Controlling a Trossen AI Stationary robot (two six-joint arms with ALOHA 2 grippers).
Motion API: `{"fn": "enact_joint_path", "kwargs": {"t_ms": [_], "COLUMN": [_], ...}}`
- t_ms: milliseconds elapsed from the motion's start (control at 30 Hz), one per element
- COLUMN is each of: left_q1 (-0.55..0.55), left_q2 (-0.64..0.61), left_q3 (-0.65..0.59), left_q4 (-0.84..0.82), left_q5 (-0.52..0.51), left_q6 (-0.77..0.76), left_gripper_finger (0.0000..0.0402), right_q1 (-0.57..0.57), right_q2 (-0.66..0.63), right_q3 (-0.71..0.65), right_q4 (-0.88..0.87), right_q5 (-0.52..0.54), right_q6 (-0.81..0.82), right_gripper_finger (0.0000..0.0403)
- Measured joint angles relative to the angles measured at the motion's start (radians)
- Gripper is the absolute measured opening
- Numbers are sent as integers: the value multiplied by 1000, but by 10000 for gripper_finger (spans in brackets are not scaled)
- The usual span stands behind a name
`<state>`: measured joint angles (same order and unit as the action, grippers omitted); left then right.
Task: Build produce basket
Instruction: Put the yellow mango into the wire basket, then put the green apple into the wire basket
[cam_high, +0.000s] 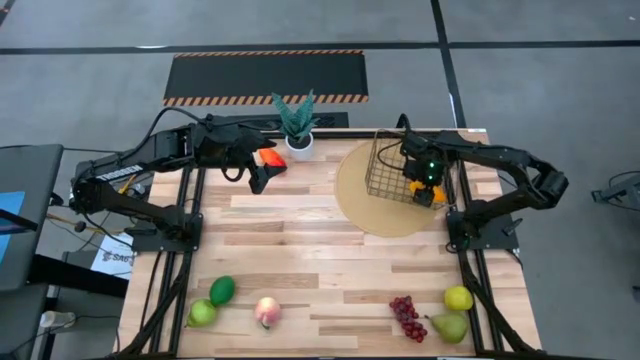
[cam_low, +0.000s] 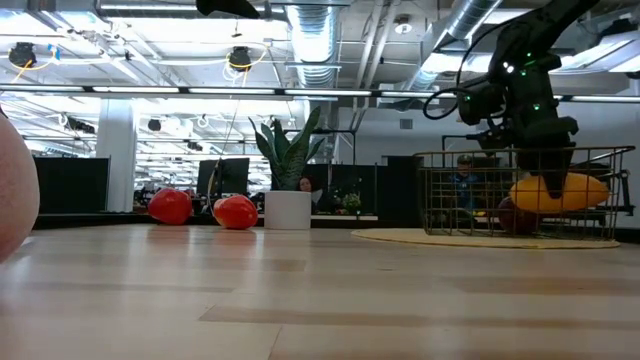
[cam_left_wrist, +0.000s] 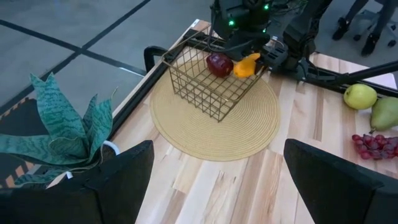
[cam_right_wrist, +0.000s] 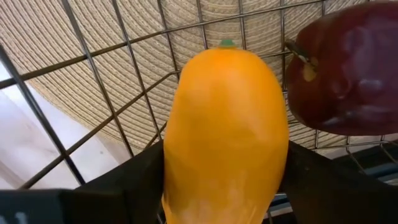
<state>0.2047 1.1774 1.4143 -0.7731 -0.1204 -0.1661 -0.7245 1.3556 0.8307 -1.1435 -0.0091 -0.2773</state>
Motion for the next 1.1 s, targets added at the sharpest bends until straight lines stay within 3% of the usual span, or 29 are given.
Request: {"fn": "enact_joint_path", "kwargs": {"t_ms": [333,567,733,900,1000,1100], "left_q1": [0,0,0,0,0,0], "left_q2": [0,0,0,0,0,0], "left_q3": [0,0,0,0,0,0], "left_q4": [3,10,12,13,13,13], "left_q5": [0,0,0,0,0,0], "left_q6": [0,1,1,1,-8,-11], "left_gripper_finger": [348,348,348,348,348,348], "right_q1": [-5,-5,28,207,381,601], "right_q2": [0,-33,-110,-250,-353,-410], "right_q3": [52,281,452,441,417,393], "right_q4": [-53,-204,-343,-432,-413,-431], "right_q5": [5,5,-104,-187,-280,-282], "right_q6": [5,57,259,580,832,1104], "right_gripper_finger": [359,356,355,358,357,355]}}
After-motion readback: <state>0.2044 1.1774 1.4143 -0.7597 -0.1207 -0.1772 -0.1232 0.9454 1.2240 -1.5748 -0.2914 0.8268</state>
